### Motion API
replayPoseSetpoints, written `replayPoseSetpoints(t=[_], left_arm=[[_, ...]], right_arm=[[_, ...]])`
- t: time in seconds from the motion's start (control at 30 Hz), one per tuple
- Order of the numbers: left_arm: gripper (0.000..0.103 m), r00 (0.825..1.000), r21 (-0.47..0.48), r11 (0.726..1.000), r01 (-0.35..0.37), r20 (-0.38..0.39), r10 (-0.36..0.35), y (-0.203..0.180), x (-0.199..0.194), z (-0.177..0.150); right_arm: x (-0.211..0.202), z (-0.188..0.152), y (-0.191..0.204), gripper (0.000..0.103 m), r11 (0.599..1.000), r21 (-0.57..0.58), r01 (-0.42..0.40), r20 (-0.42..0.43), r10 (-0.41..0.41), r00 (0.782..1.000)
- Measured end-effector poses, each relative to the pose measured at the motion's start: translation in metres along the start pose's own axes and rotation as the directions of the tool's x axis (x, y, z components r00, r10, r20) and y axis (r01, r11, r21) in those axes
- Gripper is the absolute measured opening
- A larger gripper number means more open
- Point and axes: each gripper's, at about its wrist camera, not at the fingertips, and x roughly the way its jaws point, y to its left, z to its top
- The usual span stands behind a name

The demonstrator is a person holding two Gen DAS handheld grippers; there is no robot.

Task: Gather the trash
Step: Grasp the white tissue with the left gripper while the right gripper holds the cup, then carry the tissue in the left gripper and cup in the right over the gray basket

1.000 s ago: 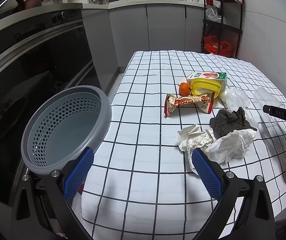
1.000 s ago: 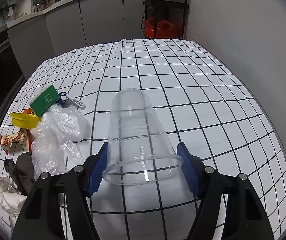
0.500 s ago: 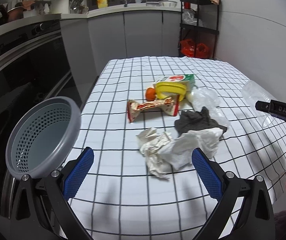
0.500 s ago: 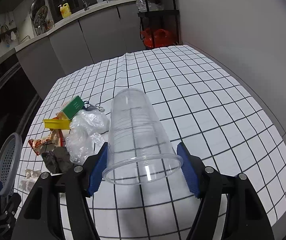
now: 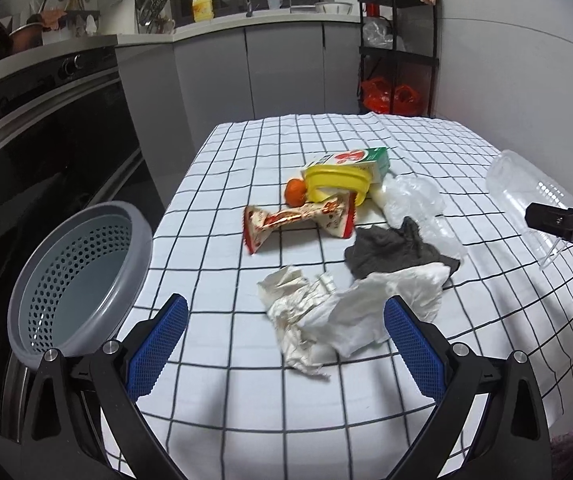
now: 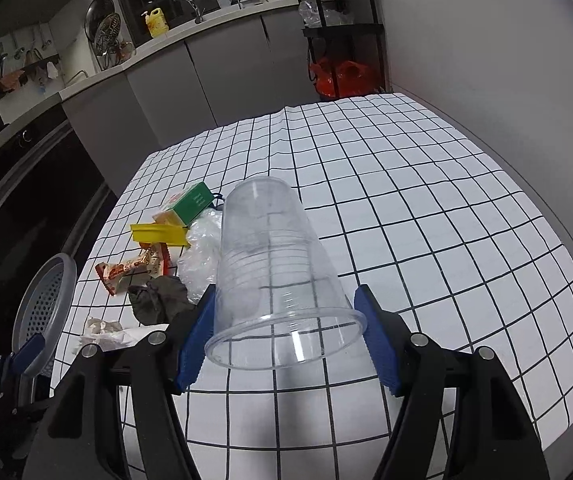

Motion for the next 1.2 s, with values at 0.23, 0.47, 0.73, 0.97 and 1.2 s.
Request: replayPoseSetpoints(t=[0.23, 0.47, 0.73, 0.97, 1.2], left_arm=[[0.094, 1.0, 0.059, 0.998, 0.012, 0.027, -0.014, -0.029, 0.002, 0.003], [0.069, 1.0, 0.102, 0.995, 0.015, 0.0, -0.015, -0.056, 0.017, 0.004], [0.005, 0.998, 0.106, 0.993, 0.055, -0.043, -0.051, -0.061, 0.023, 0.0], [0.004, 0.995, 0.071, 0.993, 0.099, 0.0, -0.099, -0.043, -0.003, 0.011], [0.004, 0.995, -0.014, 0.997, 0.07, 0.073, -0.069, 0.009, -0.04, 0.037]], right_arm=[[0.0, 0.001, -0.002, 0.066, 1.0, 0.008, -0.015, -0.004, 0.015, 1.0], [-0.001, 0.002, 0.0, 0.066, 1.0, 0.003, -0.031, -0.002, 0.031, 1.0], [-0.001, 0.002, -0.001, 0.066, 0.999, 0.009, -0.033, -0.005, 0.033, 0.999], [-0.003, 0.003, 0.003, 0.066, 0.999, 0.005, -0.041, 0.003, 0.041, 0.999], [-0.011, 0.011, 0.021, 0.066, 0.997, 0.002, -0.08, 0.039, 0.08, 0.996]])
